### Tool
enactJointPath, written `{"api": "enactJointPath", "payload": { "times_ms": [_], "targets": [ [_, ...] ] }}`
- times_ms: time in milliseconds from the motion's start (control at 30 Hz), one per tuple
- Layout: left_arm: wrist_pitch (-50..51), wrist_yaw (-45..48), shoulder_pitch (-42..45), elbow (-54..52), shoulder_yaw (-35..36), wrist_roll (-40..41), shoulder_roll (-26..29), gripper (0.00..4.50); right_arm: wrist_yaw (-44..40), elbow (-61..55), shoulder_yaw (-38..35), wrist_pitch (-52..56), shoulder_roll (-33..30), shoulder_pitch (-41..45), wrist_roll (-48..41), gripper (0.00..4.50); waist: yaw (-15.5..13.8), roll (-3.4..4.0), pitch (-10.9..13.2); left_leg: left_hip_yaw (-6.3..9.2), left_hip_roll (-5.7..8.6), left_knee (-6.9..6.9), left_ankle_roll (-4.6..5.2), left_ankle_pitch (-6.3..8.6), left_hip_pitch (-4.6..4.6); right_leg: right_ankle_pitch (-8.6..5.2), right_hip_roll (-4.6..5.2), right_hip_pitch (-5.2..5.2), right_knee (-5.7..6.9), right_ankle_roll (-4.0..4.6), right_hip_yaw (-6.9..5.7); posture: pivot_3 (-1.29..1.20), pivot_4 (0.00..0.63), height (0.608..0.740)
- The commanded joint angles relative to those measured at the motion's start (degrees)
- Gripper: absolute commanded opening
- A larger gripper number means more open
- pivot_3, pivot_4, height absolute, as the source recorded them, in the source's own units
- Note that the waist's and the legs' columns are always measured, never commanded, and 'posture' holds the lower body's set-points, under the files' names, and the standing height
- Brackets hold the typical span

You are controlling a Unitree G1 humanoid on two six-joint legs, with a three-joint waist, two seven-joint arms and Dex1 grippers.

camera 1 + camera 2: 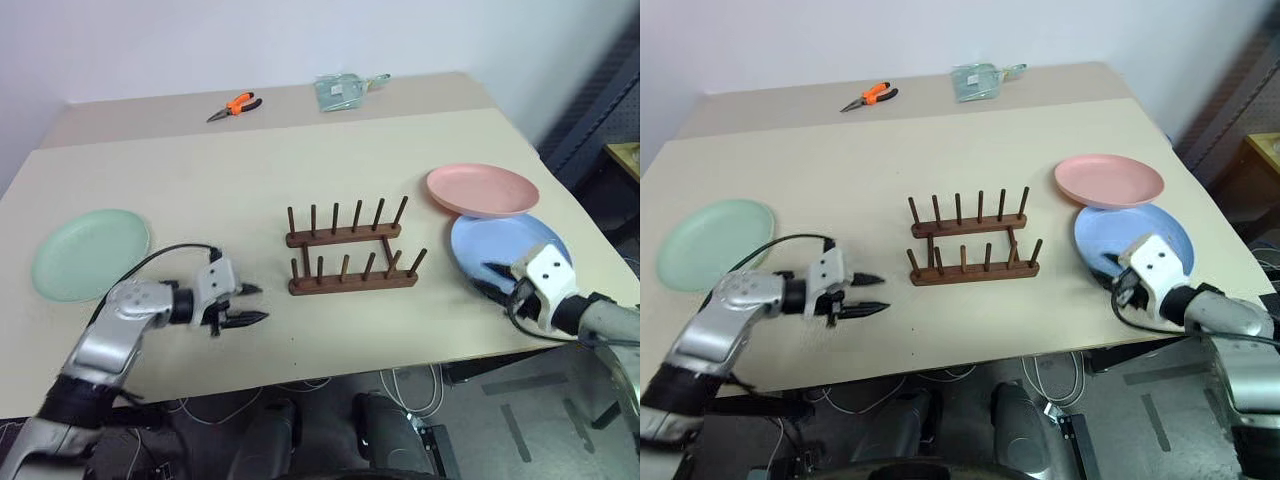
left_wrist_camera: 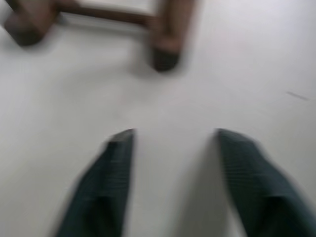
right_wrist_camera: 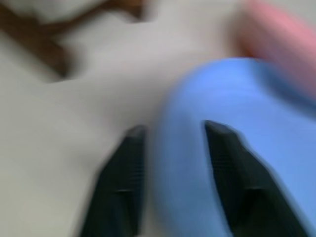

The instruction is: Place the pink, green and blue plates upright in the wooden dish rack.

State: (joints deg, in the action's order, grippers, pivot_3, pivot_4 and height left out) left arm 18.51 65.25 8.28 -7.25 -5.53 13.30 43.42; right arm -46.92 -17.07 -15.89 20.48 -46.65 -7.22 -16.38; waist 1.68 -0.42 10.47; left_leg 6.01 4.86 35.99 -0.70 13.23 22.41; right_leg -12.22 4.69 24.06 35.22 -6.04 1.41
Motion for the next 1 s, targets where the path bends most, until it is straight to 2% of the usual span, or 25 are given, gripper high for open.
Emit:
{"api": "enactJointPath", "payload": {
  "times_ms": [33, 67, 267, 467, 600, 1000],
  "targets": [
    [6.6, 0.0, -2.8, -6.5, -2.2, 2.9, -0.2, 0.73, -2.8, -7.9, 1.5, 3.3, -1.2, -1.0, -3.8, 0.01, -0.5, 0.03, 0.0, 0.0, 0.0, 0.03, 0.0, 0.0, 0.01, -0.02, 0.02, -0.01, -0.01, 0.01, 0.0, 0.0, 0.15, 0.739],
    [7.5, -1.6, -2.9, -7.7, -3.2, 2.7, -1.5, 0.32, -2.9, -9.1, 3.1, 3.9, -0.8, -1.3, -3.6, 0.0, -0.7, 0.03, 0.0, -0.01, 0.01, 0.06, -0.01, 0.0, 0.01, -0.05, 0.04, -0.04, -0.03, 0.06, 0.0, 0.0, 0.15, 0.739],
    [13.3, -13.9, -0.6, -9.1, -6.3, 0.8, -12.5, 0.32, 4.2, -5.5, 14.8, 2.8, 3.2, 3.7, 6.4, 0.0, -2.5, -0.01, 0.0, 0.02, 0.22, 0.14, 0.0, 0.01, 0.11, -0.08, 0.31, -0.11, -0.14, 0.0, -0.14, 0.0, 0.15, 0.739],
    [11.3, -21.4, 1.3, -5.6, -10.3, -4.8, -17.6, 0.32, 8.7, -0.2, 18.9, 2.2, 4.8, 7.8, 12.6, 0.0, -2.5, -0.04, -0.1, 0.03, 0.3, 0.16, 0.01, 0.01, 0.07, -0.04, 0.34, -0.2, -0.14, 0.05, -0.16, 0.0, 0.15, 0.739],
    [12.1, -29.7, 4.5, 0.5, -9.2, -7.3, -22.7, 0.32, 14.5, 8.7, 22.2, -0.4, 7.5, 14.2, 19.3, 0.0, -2.4, -0.07, -0.1, 0.04, 0.29, 0.18, 0.01, 0.02, -0.2, -0.13, 0.31, -0.51, -0.19, -0.09, -0.18, 0.0, 0.15, 0.739],
    [8.1, -39.2, 11.8, 12.8, -6.1, -9.5, -27.4, 0.32, 19.3, 26.8, 25.3, -8.0, 14.0, 28.5, 24.9, 0.0, -1.9, -0.25, -0.4, 0.07, 0.27, 0.16, 0.01, 0.01, -0.42, -0.1, 0.16, -0.68, -0.18, -0.08, -0.24, 0.0, 0.15, 0.739]
  ]
}}
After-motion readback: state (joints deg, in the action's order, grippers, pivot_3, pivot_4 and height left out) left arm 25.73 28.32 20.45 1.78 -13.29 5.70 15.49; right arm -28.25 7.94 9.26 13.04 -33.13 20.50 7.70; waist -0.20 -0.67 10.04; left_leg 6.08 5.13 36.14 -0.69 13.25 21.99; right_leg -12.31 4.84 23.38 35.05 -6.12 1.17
